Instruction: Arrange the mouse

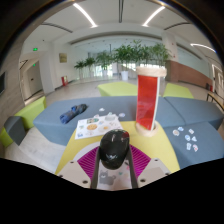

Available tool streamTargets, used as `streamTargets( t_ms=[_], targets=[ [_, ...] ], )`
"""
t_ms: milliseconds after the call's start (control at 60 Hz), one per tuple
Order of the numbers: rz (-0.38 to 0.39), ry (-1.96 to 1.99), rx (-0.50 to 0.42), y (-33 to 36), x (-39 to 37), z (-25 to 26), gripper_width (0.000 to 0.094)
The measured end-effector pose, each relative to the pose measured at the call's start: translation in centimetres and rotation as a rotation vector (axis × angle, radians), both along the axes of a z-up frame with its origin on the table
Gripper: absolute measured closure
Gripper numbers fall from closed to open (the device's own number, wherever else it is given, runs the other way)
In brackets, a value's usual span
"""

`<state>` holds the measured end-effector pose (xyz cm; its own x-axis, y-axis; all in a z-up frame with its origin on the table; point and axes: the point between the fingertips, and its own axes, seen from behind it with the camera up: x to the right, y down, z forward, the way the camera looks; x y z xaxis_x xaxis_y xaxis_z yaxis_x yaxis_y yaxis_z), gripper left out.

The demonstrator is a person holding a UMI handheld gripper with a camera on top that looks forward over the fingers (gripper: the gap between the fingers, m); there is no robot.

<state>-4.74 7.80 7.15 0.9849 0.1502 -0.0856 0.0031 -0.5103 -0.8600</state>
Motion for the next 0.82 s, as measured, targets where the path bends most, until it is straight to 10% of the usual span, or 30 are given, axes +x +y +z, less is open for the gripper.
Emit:
streamTargets(
  t_ms=[267,350,400,817],
  targets=[
    [0.023,-0.091,-0.118,-2.9,-3.1,-7.5,0.0450],
    [0.019,-0.111,-0.080,-3.2,-2.6,-5.6,0.0327],
    [0.003,-0.111,-0.027,-3.3,-2.4,-3.2,0.0062],
    [-0.050,-0.112,-0.029,-16.7,-3.6,5.1,0.0106]
  ],
)
